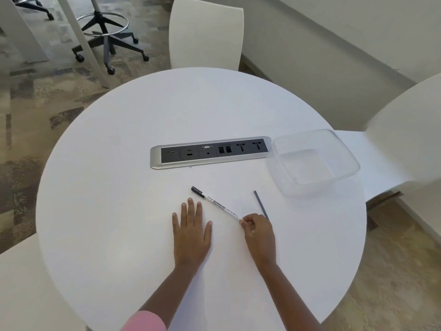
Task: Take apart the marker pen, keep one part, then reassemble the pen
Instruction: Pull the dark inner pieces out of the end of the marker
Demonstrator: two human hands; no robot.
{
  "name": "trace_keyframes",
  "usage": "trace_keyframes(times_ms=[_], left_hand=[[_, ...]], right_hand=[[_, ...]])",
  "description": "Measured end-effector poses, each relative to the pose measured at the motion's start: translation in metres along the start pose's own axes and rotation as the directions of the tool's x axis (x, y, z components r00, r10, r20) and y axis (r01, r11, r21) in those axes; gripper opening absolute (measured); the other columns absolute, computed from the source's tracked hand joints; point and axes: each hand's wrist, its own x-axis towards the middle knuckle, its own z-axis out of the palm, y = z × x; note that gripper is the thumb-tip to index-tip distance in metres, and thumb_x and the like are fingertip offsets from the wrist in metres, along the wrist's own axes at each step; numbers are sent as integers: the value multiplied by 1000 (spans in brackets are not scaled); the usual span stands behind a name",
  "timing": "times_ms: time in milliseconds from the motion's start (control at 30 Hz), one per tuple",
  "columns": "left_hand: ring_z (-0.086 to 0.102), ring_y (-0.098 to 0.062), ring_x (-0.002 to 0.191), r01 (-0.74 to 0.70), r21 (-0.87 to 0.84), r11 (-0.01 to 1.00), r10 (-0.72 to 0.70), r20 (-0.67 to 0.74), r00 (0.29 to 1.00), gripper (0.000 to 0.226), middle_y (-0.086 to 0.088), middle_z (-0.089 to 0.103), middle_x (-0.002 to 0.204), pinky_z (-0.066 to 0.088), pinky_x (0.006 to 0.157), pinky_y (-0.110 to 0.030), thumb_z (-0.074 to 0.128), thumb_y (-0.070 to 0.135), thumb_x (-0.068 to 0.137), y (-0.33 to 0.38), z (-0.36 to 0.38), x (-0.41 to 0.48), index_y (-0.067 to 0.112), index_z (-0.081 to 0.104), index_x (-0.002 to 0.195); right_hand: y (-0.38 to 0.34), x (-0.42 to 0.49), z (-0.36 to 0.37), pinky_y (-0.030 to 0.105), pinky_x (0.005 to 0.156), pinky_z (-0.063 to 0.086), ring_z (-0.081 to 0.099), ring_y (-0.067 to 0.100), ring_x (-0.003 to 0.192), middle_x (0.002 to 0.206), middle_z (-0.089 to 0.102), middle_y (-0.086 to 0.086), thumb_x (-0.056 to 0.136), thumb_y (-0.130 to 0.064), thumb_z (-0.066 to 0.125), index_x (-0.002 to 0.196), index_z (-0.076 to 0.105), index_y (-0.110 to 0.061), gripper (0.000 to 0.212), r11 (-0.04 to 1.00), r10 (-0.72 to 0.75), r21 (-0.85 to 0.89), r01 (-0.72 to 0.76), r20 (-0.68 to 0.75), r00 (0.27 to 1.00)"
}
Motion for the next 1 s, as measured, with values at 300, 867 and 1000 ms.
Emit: trace_keyframes(times_ms=[300, 867, 1000], left_hand=[[16, -23, 144, 18, -283, 959, -30, -38, 999, 68, -7, 22, 154, 0, 116, -39, 9, 53, 93, 3, 1, 2, 12, 36, 141], [70, -13, 87, 275, -845, -458, -157, 382, 911, 24, -4, 75, 90, 56, 79, -23, 46, 4, 92, 75, -43, -23, 10, 56, 112], [72, -11, 74, 235, -788, -569, -214, 418, 883, 15, -2, 75, 78, 58, 70, -21, 45, 0, 92, 81, -49, -24, 6, 57, 100]], right_hand=[[7, 9, -39, 5, 58, 39, 53, 11, 69, 74, 62, 0, 87, -11, 55, 74, 61, -13, 14, 944, 131, 290, -159, 112, 985], [-1, 3, -72, 5, 61, 42, 55, -7, 66, 75, 66, -9, 85, -11, 59, 78, 63, -21, 13, 948, -72, 318, 9, 187, 980], [-3, 2, -72, 4, 68, 40, 59, 1, 83, 84, 64, -14, 85, -5, 59, 86, 63, -27, 23, 950, -198, 270, 156, 137, 971]])
